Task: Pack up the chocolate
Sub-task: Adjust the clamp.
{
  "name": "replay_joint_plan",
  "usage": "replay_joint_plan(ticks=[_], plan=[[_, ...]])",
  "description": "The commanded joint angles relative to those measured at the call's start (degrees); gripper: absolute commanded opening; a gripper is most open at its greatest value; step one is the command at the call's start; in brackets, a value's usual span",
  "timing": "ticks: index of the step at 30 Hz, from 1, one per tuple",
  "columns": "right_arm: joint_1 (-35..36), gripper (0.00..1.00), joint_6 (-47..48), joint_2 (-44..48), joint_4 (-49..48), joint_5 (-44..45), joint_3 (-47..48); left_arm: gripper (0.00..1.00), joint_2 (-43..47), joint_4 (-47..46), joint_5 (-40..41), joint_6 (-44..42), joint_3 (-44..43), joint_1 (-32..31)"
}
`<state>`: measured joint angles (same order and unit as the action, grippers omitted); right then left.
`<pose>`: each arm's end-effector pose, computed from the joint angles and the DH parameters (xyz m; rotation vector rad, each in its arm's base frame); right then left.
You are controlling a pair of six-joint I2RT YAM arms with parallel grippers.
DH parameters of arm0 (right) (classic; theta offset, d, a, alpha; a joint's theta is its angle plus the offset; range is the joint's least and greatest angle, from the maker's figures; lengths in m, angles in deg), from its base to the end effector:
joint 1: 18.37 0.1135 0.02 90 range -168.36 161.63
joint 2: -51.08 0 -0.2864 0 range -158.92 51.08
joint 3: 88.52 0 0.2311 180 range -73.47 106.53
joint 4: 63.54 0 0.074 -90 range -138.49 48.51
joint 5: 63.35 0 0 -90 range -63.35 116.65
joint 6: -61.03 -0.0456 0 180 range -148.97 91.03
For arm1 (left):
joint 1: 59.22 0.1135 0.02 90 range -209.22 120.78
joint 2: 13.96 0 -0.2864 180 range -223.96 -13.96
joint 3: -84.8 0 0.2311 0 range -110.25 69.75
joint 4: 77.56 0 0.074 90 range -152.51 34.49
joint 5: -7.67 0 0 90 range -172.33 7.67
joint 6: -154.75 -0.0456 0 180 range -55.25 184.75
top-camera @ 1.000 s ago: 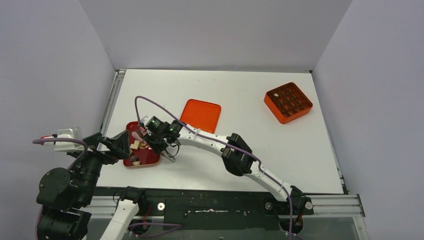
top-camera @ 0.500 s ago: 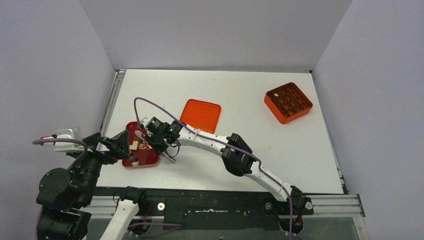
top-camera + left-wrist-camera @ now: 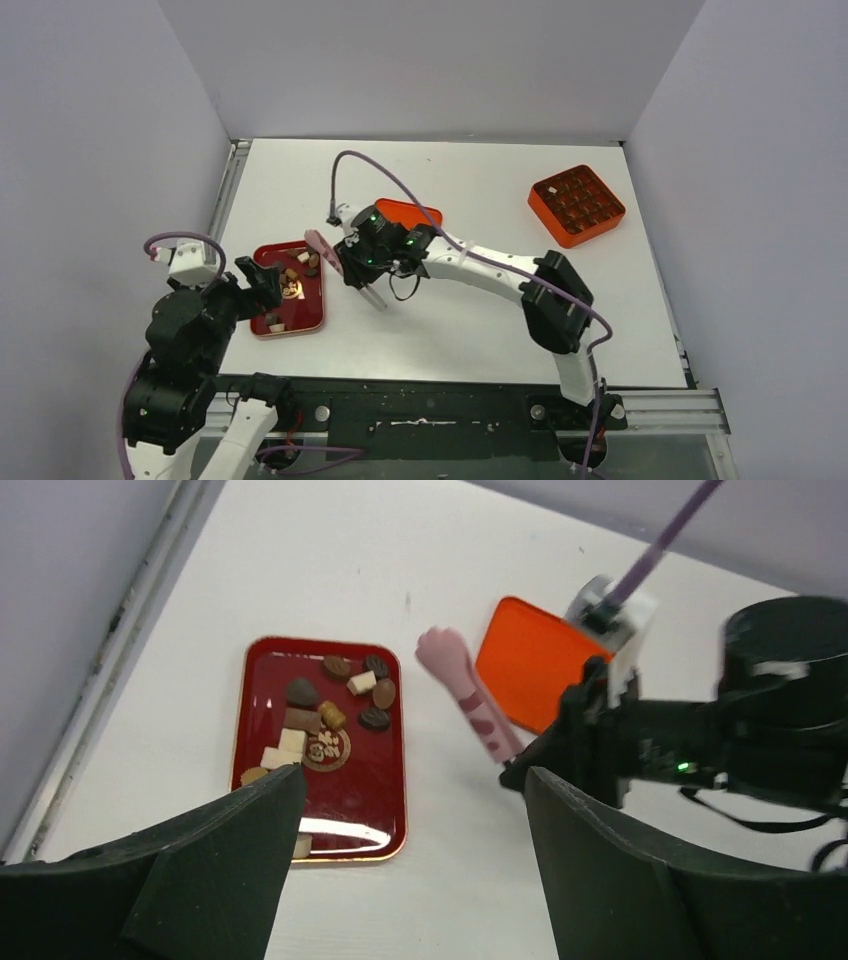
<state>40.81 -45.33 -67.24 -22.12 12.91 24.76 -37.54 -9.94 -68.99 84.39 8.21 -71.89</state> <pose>0.2303 0.4071 0.2596 -1.0434 2.3255 0.8652 0.0131 0.0078 0.3828 -0.2741 1.8020 -0.1864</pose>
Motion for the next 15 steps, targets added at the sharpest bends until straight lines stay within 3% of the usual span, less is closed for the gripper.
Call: replay_joint_plan(ticks=[1, 5, 9, 15], plan=[[-1.71, 0.28, 0.06, 10.35, -10.75, 0.47, -8.42, 0.78, -2.96, -4.29, -4.33, 6.2, 3.61, -0.07], [-1.25, 0.28, 3.05, 16.78, -11.38, 1.36, -14.3, 0.79, -6.38, -10.15, -10.37, 12.51, 5.57, 0.0], [0.92, 0.28, 7.37, 23.39, -18.88, 4.99, -24.11, 0.8, -10.34, -19.35, -17.44, 19.97, 8.77, 0.14], [4.04, 0.31, 9.99, 29.79, -24.13, 11.92, -32.61, 0.77, -19.13, -21.56, -18.03, 21.05, 10.12, 0.1]])
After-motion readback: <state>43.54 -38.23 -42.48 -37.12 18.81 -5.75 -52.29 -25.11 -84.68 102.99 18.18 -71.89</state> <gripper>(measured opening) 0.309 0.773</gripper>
